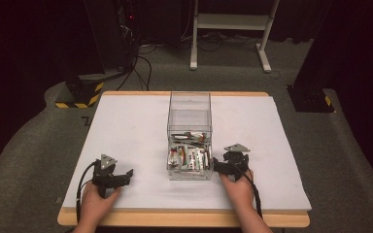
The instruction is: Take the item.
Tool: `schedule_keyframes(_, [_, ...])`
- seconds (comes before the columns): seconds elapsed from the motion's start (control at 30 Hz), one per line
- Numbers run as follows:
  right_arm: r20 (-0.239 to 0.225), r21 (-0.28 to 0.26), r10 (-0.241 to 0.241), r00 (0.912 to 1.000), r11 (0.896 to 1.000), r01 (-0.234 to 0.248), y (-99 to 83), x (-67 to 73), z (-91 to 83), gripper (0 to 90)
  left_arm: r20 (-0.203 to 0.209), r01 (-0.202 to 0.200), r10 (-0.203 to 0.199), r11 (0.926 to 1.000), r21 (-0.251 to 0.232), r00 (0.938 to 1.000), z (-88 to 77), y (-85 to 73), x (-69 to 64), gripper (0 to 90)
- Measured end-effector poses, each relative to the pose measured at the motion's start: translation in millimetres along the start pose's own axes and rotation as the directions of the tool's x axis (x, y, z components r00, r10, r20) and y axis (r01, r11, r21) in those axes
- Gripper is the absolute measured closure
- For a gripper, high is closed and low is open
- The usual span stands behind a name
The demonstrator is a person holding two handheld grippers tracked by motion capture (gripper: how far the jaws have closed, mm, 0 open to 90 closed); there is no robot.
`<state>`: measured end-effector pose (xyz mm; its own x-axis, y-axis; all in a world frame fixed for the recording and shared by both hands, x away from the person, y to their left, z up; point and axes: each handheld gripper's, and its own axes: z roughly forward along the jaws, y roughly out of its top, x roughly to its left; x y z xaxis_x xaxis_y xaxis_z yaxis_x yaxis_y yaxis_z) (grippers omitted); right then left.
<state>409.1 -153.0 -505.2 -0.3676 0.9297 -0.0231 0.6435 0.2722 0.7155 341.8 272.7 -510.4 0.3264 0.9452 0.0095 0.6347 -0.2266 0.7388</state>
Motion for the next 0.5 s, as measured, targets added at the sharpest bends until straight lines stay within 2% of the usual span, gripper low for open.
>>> schedule_keyframes(0.5, [-0.006,0.005,-0.006,1.0,1.0,0.006,-3.6,1.0,-4.7,19.1,0.0,-0.001,0.001,1.0,0.002,1.0,-0.1,0.2,0.1,13.8])
